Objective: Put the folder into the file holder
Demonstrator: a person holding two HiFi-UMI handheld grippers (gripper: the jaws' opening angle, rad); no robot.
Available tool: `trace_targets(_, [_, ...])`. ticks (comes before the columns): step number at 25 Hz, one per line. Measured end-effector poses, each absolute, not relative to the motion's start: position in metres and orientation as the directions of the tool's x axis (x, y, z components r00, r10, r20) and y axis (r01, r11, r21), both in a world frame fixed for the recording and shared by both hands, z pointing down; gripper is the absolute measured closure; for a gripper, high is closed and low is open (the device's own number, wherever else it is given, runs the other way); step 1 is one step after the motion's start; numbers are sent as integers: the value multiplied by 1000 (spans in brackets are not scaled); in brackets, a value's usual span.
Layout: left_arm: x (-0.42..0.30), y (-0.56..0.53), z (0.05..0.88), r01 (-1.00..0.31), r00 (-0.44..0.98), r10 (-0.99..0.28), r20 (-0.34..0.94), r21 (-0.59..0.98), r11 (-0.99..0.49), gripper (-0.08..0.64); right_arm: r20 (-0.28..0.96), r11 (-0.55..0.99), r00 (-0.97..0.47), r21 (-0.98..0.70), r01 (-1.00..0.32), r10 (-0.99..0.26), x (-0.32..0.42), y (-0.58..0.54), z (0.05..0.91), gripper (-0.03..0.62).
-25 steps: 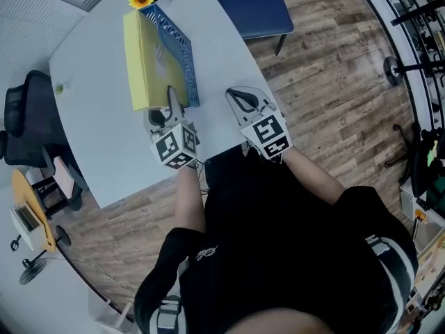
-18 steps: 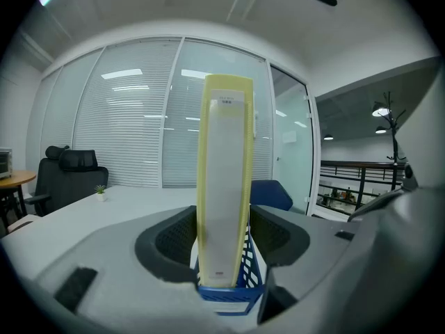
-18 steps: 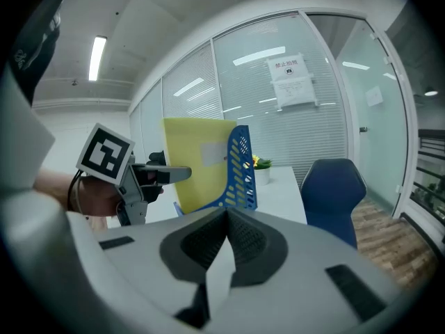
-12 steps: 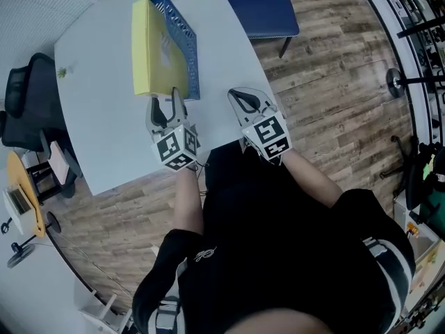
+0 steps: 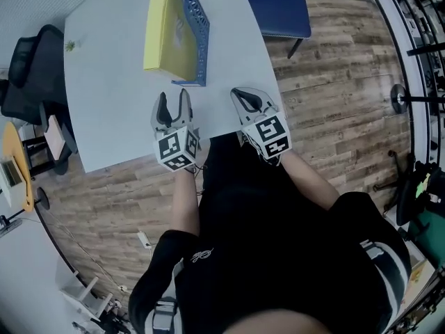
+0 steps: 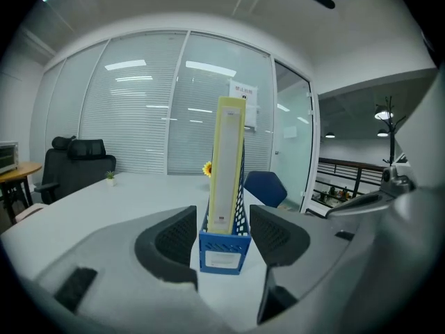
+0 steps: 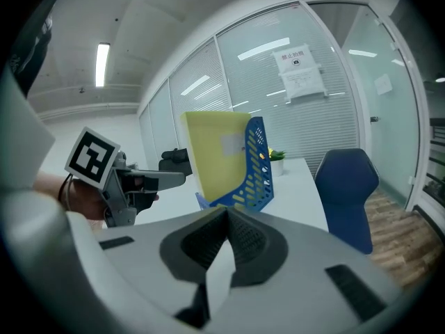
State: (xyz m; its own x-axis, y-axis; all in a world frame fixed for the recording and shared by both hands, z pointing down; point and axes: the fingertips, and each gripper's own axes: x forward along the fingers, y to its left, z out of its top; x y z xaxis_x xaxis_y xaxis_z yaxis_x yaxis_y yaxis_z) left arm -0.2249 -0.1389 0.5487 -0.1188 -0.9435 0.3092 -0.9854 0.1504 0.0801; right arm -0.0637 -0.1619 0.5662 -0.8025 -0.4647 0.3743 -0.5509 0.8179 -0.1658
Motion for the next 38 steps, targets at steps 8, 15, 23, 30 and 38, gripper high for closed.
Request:
trace_targets(8, [-196,-113,588,-978,63,-892,448,207,35,376,423,804,-771,-147,-577,-476,-60,-153,576,588])
trace_targets(15, [-195,-109,611,-975,171,-830,531,210,-67,553,485,793,-684,32,-608,-544,-73,-162,576,588])
trace_targets(23, [-218,-100,617,-941,327,-770,548,260,-215,561,574,770,-586,130,-625,-573,-110,-141,587,588])
trace_targets(30, [-258,-91,611,-923,384,-738,555,238,-302,561,523,698,-528,196,-689,-669,-140,-127,567,588])
trace_targets(38, [-284,-88,579,-886,460,-734,501,209,-413,561,451,521,-384,231,-822,-806,-133,-119,528,588])
